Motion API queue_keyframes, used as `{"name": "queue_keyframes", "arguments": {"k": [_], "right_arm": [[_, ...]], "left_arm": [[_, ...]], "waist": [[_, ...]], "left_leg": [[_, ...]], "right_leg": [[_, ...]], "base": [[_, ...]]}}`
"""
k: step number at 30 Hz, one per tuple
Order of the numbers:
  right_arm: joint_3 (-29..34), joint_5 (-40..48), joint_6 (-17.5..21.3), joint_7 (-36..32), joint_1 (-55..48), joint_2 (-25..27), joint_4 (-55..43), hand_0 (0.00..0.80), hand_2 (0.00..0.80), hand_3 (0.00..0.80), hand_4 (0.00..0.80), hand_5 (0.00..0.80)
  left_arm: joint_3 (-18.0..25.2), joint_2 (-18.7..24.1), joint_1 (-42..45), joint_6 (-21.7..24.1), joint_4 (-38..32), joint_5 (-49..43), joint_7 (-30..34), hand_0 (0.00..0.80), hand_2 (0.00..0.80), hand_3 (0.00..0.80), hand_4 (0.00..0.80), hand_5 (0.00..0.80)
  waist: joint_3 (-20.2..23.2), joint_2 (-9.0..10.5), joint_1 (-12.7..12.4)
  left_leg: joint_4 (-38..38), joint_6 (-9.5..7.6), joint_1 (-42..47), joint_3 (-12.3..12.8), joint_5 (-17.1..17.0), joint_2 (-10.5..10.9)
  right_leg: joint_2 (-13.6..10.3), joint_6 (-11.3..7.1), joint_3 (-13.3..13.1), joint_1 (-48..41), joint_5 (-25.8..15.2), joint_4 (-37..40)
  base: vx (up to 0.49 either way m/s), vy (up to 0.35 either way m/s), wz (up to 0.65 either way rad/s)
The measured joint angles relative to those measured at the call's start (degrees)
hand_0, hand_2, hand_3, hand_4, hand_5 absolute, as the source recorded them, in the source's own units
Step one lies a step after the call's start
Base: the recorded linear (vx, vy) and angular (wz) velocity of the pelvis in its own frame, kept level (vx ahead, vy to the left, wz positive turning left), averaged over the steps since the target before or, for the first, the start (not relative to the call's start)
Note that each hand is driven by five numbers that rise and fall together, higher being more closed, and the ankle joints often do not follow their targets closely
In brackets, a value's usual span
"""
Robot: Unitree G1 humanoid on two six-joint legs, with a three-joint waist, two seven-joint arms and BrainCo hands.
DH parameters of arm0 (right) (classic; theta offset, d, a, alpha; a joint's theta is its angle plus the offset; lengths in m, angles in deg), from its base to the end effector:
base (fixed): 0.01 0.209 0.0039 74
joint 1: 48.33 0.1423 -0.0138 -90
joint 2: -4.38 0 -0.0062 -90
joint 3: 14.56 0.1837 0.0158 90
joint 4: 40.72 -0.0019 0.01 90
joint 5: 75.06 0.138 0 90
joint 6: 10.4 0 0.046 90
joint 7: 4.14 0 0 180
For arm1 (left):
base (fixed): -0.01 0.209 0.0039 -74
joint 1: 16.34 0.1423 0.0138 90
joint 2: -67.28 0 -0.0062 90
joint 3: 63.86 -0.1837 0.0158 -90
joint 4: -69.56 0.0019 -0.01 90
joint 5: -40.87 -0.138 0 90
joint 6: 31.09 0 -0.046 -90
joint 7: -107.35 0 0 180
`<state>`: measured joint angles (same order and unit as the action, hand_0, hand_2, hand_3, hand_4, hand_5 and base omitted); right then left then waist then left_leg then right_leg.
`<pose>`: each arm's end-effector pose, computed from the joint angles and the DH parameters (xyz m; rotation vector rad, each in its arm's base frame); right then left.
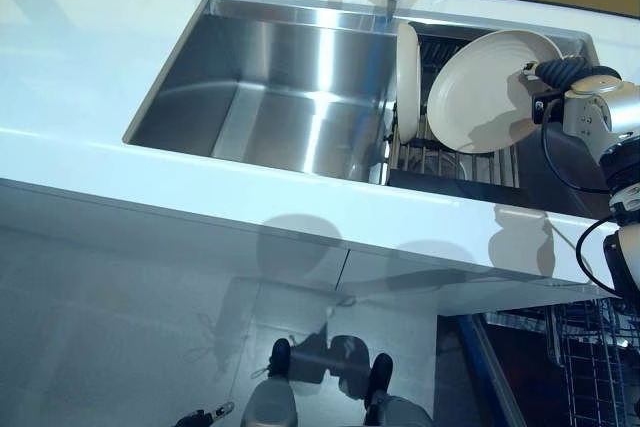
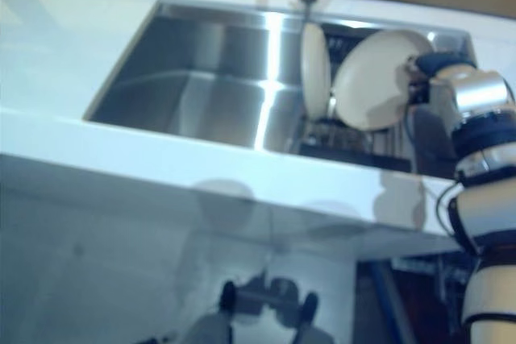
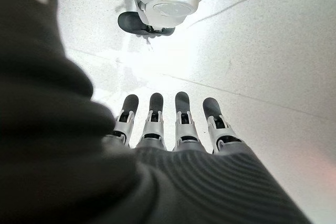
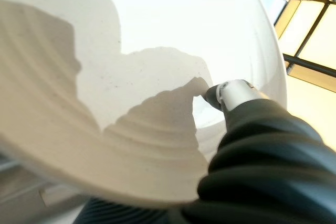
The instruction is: Take plates into dishwasher
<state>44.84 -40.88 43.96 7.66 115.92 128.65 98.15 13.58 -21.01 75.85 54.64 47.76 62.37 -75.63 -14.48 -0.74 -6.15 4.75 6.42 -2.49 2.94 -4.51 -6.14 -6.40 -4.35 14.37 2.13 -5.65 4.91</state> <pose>0.3407 -0.2735 0.2809 -0.3886 0.2310 -0.4538 0.0599 0.2422 -0.1123 0.0963 1.2913 0.2735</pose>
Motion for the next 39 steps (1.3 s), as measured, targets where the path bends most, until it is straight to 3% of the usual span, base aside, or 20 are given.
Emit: {"name": "queue_keyframes", "arguments": {"k": [8,12,19,20,27,39], "right_arm": [[-0.4,-3.4,0.8,1.3,2.0,3.2,-0.3,0.800,0.800,0.800,0.800,0.800],[-4.1,-8.6,1.6,1.2,7.4,6.8,-0.8,0.800,0.800,0.800,0.800,0.800],[-11.5,-16.7,3.3,-1.1,14.7,9.4,-1.5,0.800,0.800,0.800,0.800,0.800],[-15.1,-22.3,3.5,-3.0,16.4,9.8,-1.8,0.800,0.800,0.800,0.800,0.800],[-26.2,-35.9,4.6,-8.3,23.0,15.6,-5.0,0.800,0.800,0.800,0.800,0.800],[-25.6,-40.4,8.9,-13.5,17.1,27.2,-12.1,0.800,0.800,0.800,0.800,0.800]], "left_arm": [[0.0,0.1,0.4,0.1,0.0,-0.8,-0.6,0.000,0.000,0.000,0.000,0.000],[0.1,0.1,0.6,0.1,0.1,-2.7,-0.8,0.000,0.000,0.000,0.000,0.000],[0.0,0.4,1.7,-0.4,0.4,-2.9,-0.9,0.000,0.000,0.000,0.000,0.000],[0.0,0.5,1.8,-0.6,0.4,-4.0,-0.9,0.000,0.000,0.000,0.000,0.000],[-2.0,1.0,2.9,-1.9,0.2,-6.3,-0.9,0.000,0.000,0.000,0.000,0.000],[-1.9,1.3,3.7,-3.3,0.1,-9.8,1.2,0.000,0.000,0.000,0.000,0.000]], "waist": [[1.1,2.34,0.5],[2.2,3.86,0.6],[8.3,6.62,2.5],[9.7,6.85,2.9],[14.1,6.40,4.1],[15.5,5.76,9.3]], "left_leg": [[0.0,0.00,1.2,0.2,0.0,0.0],[0.1,0.05,2.8,1.3,0.0,-0.1],[0.1,0.17,4.6,3.5,0.7,-0.4],[0.2,0.16,5.2,4.3,0.8,-0.4],[0.4,-0.05,6.9,6.7,1.7,-0.5],[0.4,0.03,7.9,11.3,1.9,-0.7]], "right_leg": [[0.1,0.01,-0.3,-1.1,0.0,0.0],[0.1,0.01,-1.3,-2.1,0.0,0.0],[0.3,-0.02,-3.2,-2.5,0.0,0.2],[0.3,-0.24,-4.1,-2.6,0.2,0.2],[0.4,-0.37,-6.5,-2.7,-0.2,0.3],[1.2,-0.32,-10.9,-1.2,-1.1,0.3]], "base": [[0.040,-0.006,-0.01],[0.049,0.001,-0.11],[0.021,0.013,-0.17],[0.022,0.009,-0.22],[0.012,0.009,-0.20],[-0.015,-0.009,-0.18]]}}
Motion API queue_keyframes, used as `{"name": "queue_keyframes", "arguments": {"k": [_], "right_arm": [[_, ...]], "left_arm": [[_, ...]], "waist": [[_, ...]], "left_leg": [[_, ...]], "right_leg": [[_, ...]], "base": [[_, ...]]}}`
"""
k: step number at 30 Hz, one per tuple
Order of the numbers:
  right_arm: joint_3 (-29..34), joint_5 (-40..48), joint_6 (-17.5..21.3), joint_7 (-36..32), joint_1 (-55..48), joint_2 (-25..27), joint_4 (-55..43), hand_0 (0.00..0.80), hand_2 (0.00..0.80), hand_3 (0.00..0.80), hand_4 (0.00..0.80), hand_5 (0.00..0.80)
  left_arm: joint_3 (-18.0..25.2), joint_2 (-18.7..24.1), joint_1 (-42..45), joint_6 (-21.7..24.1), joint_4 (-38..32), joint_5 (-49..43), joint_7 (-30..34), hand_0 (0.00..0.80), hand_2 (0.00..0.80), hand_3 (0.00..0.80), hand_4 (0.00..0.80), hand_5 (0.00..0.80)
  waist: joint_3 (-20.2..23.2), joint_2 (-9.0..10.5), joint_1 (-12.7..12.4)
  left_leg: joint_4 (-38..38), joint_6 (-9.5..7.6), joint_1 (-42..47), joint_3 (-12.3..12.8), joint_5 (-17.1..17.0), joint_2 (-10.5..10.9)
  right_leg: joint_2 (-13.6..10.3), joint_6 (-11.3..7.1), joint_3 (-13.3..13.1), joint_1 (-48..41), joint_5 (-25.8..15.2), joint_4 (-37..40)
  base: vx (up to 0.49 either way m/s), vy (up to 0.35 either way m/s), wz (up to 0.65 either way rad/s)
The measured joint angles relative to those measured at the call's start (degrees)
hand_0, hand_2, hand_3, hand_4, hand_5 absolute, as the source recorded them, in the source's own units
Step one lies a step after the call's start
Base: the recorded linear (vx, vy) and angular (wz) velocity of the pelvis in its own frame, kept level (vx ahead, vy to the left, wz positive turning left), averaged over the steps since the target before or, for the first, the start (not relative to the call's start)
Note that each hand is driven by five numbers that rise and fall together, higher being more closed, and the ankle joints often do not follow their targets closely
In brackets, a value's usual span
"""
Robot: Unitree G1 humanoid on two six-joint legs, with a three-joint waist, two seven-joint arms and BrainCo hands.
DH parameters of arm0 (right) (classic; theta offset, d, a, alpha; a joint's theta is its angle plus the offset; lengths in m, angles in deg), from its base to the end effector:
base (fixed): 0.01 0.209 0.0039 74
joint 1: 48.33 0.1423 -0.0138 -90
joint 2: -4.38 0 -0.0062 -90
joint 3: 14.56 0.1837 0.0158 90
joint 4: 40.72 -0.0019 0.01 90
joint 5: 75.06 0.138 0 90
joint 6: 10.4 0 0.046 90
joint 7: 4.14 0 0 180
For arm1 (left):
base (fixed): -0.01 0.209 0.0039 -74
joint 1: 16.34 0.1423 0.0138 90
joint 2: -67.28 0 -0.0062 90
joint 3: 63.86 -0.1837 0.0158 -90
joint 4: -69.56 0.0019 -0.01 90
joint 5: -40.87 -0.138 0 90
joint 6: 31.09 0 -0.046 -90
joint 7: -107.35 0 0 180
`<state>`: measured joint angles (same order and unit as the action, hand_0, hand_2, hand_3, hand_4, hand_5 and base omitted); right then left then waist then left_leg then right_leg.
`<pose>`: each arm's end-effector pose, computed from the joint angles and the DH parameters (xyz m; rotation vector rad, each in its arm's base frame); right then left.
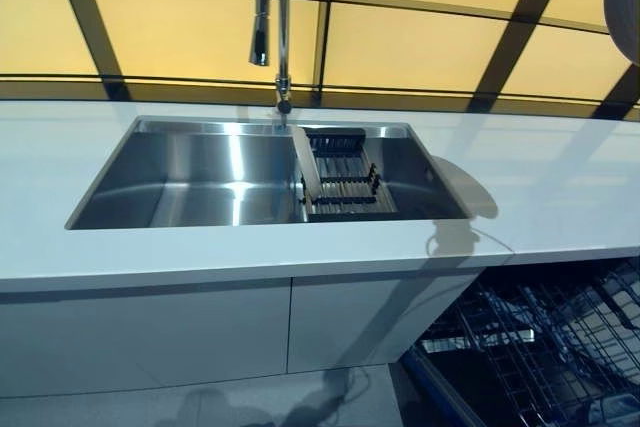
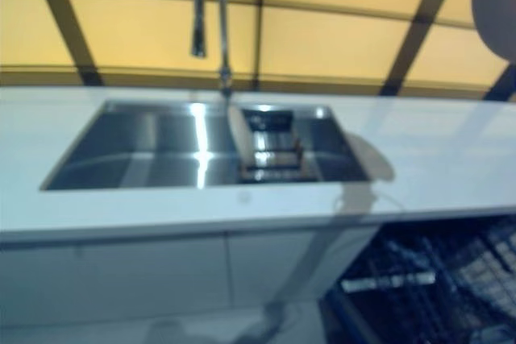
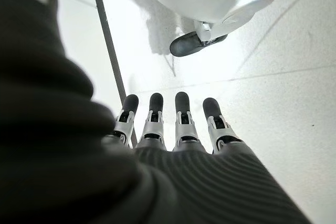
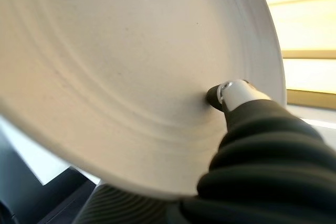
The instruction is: Take plates into dishwasher
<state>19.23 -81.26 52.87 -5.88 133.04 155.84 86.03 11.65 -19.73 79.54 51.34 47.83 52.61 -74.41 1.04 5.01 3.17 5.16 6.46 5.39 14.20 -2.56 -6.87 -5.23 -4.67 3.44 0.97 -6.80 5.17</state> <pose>0.2619 -0.3289 0.3949 -1.4180 0.0305 -0.8110 0.0322 0.2493 -0.1137 0.2698 1.4338 0.1560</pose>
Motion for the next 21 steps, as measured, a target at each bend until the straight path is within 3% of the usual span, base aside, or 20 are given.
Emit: {"name": "queue_keyframes", "arguments": {"k": [11,18,21], "right_arm": [[18.9,0.2,5.1,-4.3,-24.4,6.4,-2.2,0.800,0.800,0.800,0.800,0.800],[43.4,-0.1,8.1,-7.0,-56.6,8.7,-7.5,0.800,0.800,0.800,0.800,0.800],[52.1,-1.8,9.7,-7.7,-69.1,8.3,-10.0,0.800,0.800,0.800,0.800,0.800]], "left_arm": [[0.1,-0.2,-0.8,-0.6,0.1,-3.7,1.0,0.000,0.000,0.000,0.000,0.000],[2.2,-0.9,-3.0,-0.8,0.0,-3.7,1.8,0.000,0.000,0.000,0.000,0.000],[2.3,-1.0,-4.1,-1.2,0.0,-3.7,1.8,0.000,0.000,0.000,0.000,0.000]], "waist": [[0.5,-1.90,6.0],[0.1,-3.19,10.0],[-0.5,-3.68,10.4]], "left_leg": [[0.1,-0.16,1.2,4.8,1.2,0.1],[0.1,-0.20,1.8,6.9,2.0,0.4],[0.1,-0.12,2.1,7.8,2.3,0.3]], "right_leg": [[0.5,-0.23,-4.5,1.6,-0.7,0.0],[0.7,-0.49,-6.3,2.3,-0.9,0.0],[0.9,-0.50,-7.2,2.4,-0.9,0.0]], "base": [[-0.022,0.012,-0.23],[-0.014,0.016,-0.15],[-0.006,0.006,-0.15]]}}
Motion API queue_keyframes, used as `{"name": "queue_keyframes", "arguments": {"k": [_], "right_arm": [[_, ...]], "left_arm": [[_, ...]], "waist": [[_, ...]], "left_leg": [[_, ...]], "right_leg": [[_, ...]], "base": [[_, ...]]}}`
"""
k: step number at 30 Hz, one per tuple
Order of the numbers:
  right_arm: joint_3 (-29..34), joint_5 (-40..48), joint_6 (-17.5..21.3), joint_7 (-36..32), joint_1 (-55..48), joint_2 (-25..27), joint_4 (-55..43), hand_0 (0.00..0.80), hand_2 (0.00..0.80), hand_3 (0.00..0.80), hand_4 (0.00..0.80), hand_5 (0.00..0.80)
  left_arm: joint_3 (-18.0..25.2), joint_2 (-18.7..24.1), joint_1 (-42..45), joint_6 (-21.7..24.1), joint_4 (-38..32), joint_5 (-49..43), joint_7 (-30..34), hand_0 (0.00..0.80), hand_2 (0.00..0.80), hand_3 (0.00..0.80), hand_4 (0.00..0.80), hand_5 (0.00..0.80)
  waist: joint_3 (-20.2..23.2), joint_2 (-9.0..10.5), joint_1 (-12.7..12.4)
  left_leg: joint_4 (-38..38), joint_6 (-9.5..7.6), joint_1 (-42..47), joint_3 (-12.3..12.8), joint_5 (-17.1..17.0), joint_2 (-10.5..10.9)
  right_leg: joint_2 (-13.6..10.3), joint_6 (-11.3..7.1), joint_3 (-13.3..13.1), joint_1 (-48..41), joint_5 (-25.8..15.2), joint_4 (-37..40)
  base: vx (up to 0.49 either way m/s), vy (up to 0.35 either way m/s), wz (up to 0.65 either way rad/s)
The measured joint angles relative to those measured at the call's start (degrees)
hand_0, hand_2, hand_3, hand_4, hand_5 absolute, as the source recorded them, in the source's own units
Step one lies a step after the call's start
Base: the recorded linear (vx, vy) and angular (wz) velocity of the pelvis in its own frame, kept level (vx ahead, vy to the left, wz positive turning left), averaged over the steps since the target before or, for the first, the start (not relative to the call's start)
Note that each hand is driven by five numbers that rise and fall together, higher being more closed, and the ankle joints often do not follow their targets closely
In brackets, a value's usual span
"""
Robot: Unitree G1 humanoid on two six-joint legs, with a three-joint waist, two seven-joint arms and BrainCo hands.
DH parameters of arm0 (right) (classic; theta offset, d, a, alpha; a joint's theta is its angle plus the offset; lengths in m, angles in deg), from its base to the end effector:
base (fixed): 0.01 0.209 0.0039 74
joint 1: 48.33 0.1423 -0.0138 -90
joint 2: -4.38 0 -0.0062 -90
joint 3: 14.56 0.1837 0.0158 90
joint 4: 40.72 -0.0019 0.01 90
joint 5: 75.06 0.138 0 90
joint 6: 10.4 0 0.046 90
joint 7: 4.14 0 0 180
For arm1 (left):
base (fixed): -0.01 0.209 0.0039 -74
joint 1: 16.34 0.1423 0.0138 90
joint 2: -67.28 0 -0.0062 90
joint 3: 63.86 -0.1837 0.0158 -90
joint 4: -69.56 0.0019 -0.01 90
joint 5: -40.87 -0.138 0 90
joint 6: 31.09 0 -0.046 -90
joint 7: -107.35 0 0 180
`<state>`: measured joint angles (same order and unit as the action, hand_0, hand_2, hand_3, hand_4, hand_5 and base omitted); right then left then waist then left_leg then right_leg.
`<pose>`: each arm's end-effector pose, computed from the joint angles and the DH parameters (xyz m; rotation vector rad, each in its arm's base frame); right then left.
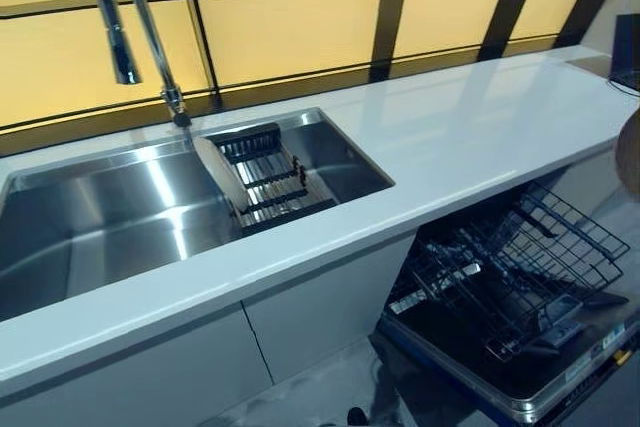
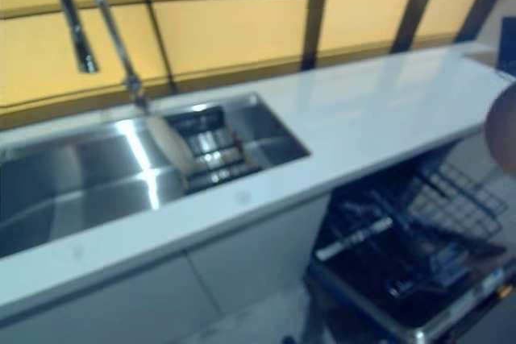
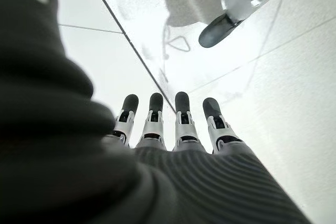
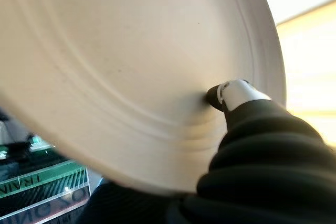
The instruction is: Take plates into dishwasher
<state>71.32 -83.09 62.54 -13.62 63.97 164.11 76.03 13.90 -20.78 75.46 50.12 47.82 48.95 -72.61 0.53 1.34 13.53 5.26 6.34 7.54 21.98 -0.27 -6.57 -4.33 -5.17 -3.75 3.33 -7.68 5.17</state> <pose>0.2027 -0.4062 0.2810 -1.4203 0.4295 -0.5712 0.0588 0.2451 -0.1120 0.2717 1.3856 0.1101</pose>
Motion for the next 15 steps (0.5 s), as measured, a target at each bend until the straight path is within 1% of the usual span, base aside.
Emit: {"name": "queue_keyframes", "arguments": {"k": [1,2,3,6,8,11,15], "right_arm": [[1.8,-0.6,0.2,-0.1,-2.3,-0.3,-0.3,0.800,0.800,0.800,0.800,0.800],[3.2,-1.6,0.8,-0.1,-4.2,-0.7,-0.9,0.800,0.800,0.800,0.800,0.800],[5.3,-2.3,1.2,-0.2,-5.9,-1.7,-1.8,0.800,0.800,0.800,0.800,0.800],[8.1,-2.9,2.3,-1.0,-9.4,-4.4,-4.5,0.800,0.800,0.800,0.800,0.800],[8.6,-5.3,3.2,-1.6,-11.4,-6.2,-6.3,0.800,0.800,0.800,0.800,0.800],[8.6,-7.2,4.2,-1.7,-13.5,-7.8,-7.0,0.800,0.800,0.800,0.800,0.800],[8.5,-9.4,4.6,-0.9,-13.5,-11.2,-8.7,0.800,0.800,0.800,0.800,0.800]], "left_arm": [[0.0,0.0,-0.3,-0.1,0.0,0.0,0.0,0.000,0.000,0.000,0.000,0.000],[0.0,0.0,-0.5,-0.1,0.0,0.0,0.0,0.000,0.000,0.000,0.000,0.000],[0.1,0.0,-0.7,-0.2,0.0,0.0,0.0,0.000,0.000,0.000,0.000,0.000],[0.1,-0.3,-1.0,-0.4,0.0,0.0,-0.1,0.000,0.000,0.000,0.000,0.000],[0.1,-0.5,-1.0,-0.5,0.0,0.0,-0.1,0.000,0.000,0.000,0.000,0.000],[0.1,-0.8,-1.6,-0.6,0.0,0.0,-0.1,0.000,0.000,0.000,0.000,0.000],[0.1,-0.9,-2.3,-0.5,0.0,0.0,-0.2,0.000,0.000,0.000,0.000,0.000]], "waist": [[-0.2,-0.09,0.4],[-0.5,-0.18,1.4],[-0.9,-0.12,1.7],[-1.8,0.21,2.7],[-2.2,0.31,2.8],[-2.3,0.20,2.7],[-2.7,-0.13,2.5]], "left_leg": [[0.0,0.02,0.1,0.1,0.0,0.0],[0.0,0.02,0.1,0.1,0.0,0.0],[0.0,0.03,0.2,0.2,0.0,0.0],[0.0,0.08,0.7,0.8,0.2,0.0],[0.0,0.04,0.9,1.3,0.3,-0.1],[0.0,-0.01,0.9,1.4,0.4,0.0],[0.0,-0.01,0.9,1.4,0.5,0.0]], "right_leg": [[0.0,-0.01,-0.1,0.0,0.0,0.0],[0.1,-0.01,-0.1,0.0,0.0,0.0],[0.1,-0.02,-0.3,0.0,0.0,0.0],[0.2,-0.15,-0.4,-0.1,-0.1,0.0],[0.1,-0.28,-0.4,0.1,-0.2,0.0],[0.0,-0.29,-0.4,0.1,-0.2,0.0],[0.0,-0.28,-0.4,0.0,-0.2,0.0]], "base": [[-0.004,0.000,-0.11],[-0.004,-0.002,-0.05],[-0.004,-0.004,-0.06],[-0.006,0.001,-0.10],[-0.002,-0.001,-0.12],[0.000,-0.002,-0.01],[0.007,-0.017,0.00]]}}
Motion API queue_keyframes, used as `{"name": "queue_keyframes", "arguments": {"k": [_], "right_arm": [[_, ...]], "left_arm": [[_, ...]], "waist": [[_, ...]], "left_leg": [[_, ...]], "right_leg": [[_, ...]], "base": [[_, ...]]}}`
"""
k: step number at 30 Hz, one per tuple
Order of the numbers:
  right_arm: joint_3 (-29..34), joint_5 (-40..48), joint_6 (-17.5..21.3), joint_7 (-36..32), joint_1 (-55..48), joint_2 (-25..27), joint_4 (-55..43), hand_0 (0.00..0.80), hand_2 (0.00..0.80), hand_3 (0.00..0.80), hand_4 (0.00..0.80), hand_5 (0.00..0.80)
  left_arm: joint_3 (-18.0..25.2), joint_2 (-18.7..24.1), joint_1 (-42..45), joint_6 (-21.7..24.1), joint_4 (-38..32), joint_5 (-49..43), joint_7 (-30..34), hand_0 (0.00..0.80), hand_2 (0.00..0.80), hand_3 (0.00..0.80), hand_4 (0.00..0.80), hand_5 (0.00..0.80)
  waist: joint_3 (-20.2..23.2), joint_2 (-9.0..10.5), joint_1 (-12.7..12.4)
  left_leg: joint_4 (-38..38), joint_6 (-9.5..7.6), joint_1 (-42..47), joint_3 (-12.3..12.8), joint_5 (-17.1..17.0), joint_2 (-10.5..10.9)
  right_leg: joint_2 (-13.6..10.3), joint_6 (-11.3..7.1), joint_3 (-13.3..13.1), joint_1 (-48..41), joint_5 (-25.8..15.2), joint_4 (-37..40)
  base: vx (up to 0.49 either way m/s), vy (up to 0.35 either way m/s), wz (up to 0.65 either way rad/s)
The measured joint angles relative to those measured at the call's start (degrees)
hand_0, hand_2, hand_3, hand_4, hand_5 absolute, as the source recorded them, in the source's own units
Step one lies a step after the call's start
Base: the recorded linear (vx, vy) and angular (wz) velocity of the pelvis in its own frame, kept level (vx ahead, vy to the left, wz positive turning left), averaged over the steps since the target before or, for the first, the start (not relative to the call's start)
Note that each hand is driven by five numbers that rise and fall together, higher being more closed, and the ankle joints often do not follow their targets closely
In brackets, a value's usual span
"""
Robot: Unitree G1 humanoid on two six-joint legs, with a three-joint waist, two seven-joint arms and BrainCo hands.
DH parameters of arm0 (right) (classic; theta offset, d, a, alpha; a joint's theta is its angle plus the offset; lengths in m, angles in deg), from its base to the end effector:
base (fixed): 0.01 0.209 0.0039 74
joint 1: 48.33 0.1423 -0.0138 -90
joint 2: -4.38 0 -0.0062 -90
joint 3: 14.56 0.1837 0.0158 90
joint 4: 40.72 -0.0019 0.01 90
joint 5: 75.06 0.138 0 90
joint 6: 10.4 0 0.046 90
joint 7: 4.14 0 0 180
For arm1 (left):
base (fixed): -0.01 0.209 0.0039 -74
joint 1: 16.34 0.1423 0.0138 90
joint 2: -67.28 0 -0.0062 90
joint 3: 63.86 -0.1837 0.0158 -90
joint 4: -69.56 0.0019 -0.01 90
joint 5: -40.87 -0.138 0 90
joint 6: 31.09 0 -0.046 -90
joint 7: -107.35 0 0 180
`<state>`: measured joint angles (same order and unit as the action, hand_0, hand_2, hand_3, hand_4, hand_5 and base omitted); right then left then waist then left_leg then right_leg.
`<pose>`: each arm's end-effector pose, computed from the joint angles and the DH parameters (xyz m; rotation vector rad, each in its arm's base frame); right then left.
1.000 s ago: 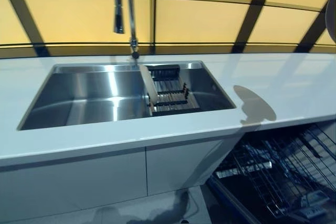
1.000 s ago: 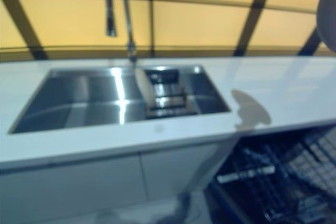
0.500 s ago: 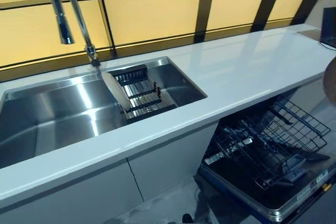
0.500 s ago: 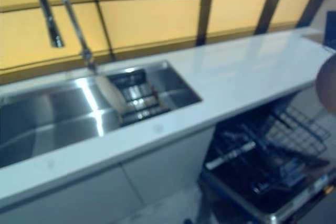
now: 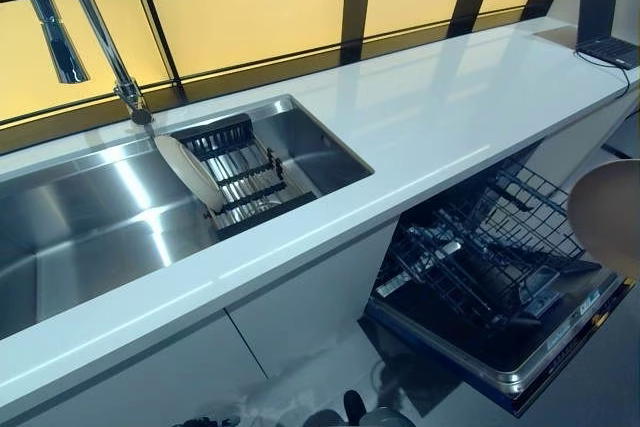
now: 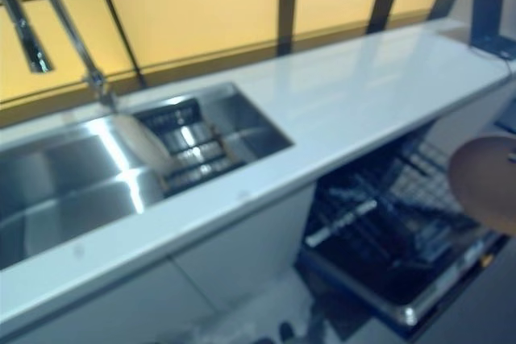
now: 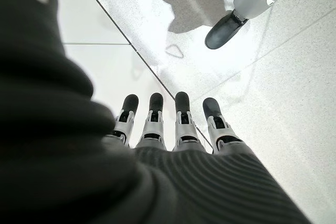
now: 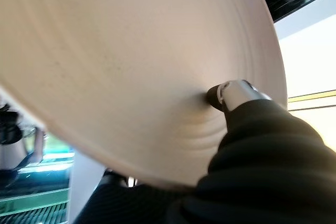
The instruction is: Take plates into dishwasher
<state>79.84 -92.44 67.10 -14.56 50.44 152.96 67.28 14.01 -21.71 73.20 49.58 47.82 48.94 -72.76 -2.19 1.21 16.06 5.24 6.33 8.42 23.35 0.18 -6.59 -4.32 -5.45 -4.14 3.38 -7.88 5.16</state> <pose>0.2040 -0.3886 0.2186 -1.4746 0.4221 -0.3482 0.0732 0.2390 -0.1113 0.2627 1.3554 0.0997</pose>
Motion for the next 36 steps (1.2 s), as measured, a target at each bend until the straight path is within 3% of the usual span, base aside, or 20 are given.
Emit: {"name": "queue_keyframes", "arguments": {"k": [4,10,14,23,36], "right_arm": [[-1.1,-5.1,0.5,3.6,0.1,-2.1,0.2,0.800,0.800,0.800,0.800,0.800],[-7.7,-18.6,0.2,11.8,1.1,-3.4,1.4,0.800,0.800,0.800,0.800,0.800],[-10.5,-24.1,-4.1,15.5,2.8,-8.0,3.4,0.800,0.800,0.800,0.800,0.800],[-16.6,-22.0,-9.5,15.0,5.3,-15.5,8.3,0.800,0.800,0.800,0.800,0.800],[-22.8,-21.3,-13.7,11.4,12.8,-18.5,14.2,0.800,0.800,0.800,0.800,0.800]], "left_arm": [[0.0,-0.4,0.0,0.0,0.0,0.0,0.0,0.000,0.000,0.000,0.000,0.000],[-0.1,-0.7,0.3,0.0,0.0,0.0,0.0,0.000,0.000,0.000,0.000,0.000],[-0.1,-1.1,0.0,-0.1,-0.2,0.0,0.0,0.000,0.000,0.000,0.000,0.000],[-0.2,-1.2,0.5,-0.6,-1.6,0.0,0.1,0.000,0.000,0.000,0.000,0.000],[-0.6,-1.2,0.6,-0.6,-2.2,-0.5,0.3,0.000,0.000,0.000,0.000,0.000]], "waist": [[-0.1,-0.18,-0.6],[-0.5,-0.82,-1.6],[-0.7,-1.39,-3.0],[-0.7,-2.93,-6.0],[-0.7,-3.70,-8.0]], "left_leg": [[0.0,0.00,0.0,-0.1,0.0,0.0],[0.0,-0.04,-0.1,-1.1,0.0,-0.2],[0.0,-0.10,-0.1,-1.9,-0.1,-0.2],[0.0,-0.42,-1.1,-4.3,-0.3,-0.1],[-0.1,-0.73,-2.2,-6.7,-0.7,0.0]], "right_leg": [[0.0,0.01,0.1,-0.1,0.0,0.0],[-0.2,0.08,1.0,-0.5,0.1,0.0],[-0.4,0.19,1.8,-0.9,0.2,0.0],[-0.9,0.23,3.9,-1.2,0.4,0.0],[-1.4,0.27,6.3,-1.5,0.8,0.0]], "base": [[0.007,-0.018,0.01],[-0.003,-0.017,0.08],[-0.008,-0.009,0.09],[-0.002,-0.012,0.12],[0.004,-0.020,0.09]]}}
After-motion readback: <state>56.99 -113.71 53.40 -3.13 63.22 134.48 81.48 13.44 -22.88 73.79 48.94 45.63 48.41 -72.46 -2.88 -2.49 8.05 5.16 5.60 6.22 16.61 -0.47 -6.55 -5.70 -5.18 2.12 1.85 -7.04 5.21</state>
